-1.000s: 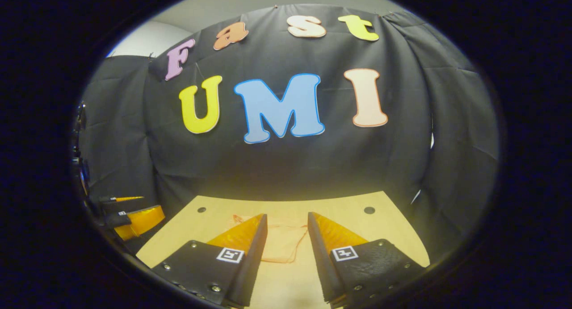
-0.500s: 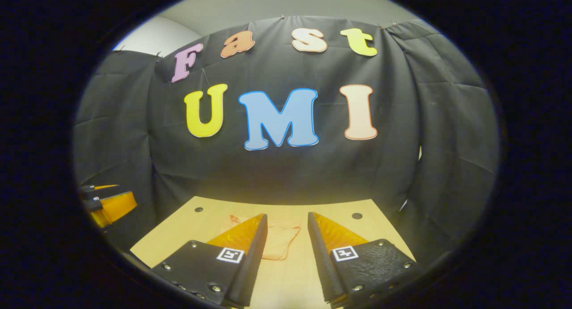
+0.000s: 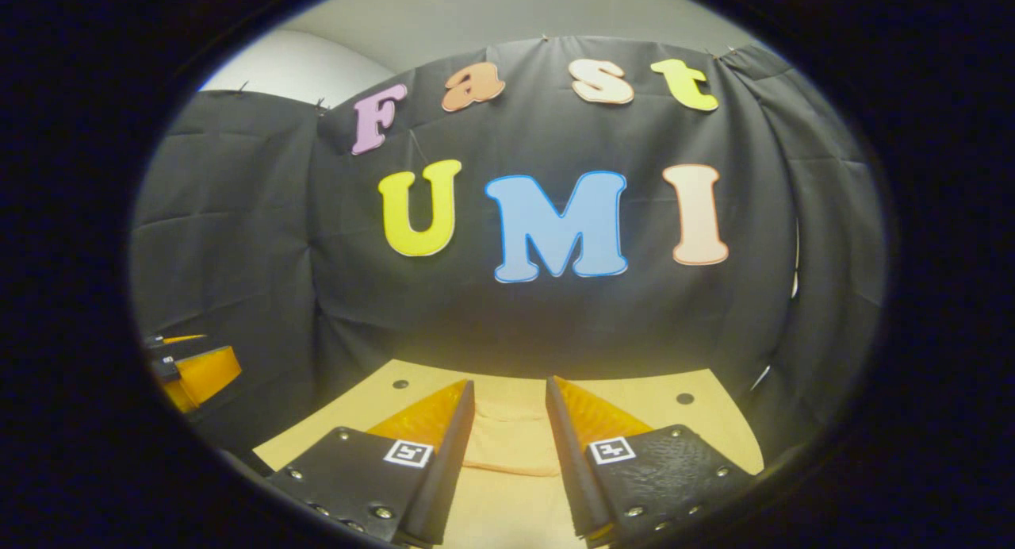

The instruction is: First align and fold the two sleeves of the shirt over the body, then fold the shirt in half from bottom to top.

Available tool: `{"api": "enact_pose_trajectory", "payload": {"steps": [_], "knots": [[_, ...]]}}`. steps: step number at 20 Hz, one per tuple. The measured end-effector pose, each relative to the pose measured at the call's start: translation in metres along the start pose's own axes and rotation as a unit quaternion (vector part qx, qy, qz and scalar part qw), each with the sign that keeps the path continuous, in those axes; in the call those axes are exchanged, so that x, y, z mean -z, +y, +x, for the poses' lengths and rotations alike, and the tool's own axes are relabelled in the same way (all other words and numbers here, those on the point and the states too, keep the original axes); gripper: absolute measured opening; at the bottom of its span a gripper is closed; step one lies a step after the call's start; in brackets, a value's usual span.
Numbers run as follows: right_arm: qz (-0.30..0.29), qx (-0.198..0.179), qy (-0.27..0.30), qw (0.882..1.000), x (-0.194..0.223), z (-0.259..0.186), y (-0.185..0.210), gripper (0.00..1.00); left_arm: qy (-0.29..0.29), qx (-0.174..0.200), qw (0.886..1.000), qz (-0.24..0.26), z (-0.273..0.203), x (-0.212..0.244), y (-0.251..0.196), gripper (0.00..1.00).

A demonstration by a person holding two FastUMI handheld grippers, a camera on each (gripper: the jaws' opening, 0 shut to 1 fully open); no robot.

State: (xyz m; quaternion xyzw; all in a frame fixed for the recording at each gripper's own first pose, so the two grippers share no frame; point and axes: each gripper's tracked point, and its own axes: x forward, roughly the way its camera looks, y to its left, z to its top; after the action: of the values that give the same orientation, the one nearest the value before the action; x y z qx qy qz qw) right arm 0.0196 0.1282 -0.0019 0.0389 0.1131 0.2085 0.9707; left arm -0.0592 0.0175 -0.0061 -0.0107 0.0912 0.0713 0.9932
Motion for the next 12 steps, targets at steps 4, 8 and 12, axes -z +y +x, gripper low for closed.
{"api": "enact_pose_trajectory", "payload": {"steps": [4, 8, 12], "knots": [[-0.007, -0.016, -0.002, 1.000, -0.001, 0.001, 0.015, 0.55, 0.001, -0.008, 1.000, -0.020, -0.004, 0.002, 0.010, 0.99], [-0.010, -0.017, 0.001, 1.000, 0.000, 0.000, 0.020, 0.55, 0.002, -0.005, 1.000, -0.028, -0.002, 0.002, 0.014, 0.96], [-0.009, -0.013, 0.002, 1.000, 0.001, 0.001, 0.025, 0.57, 0.000, -0.004, 1.000, -0.026, -0.003, 0.000, 0.022, 0.96]]}}
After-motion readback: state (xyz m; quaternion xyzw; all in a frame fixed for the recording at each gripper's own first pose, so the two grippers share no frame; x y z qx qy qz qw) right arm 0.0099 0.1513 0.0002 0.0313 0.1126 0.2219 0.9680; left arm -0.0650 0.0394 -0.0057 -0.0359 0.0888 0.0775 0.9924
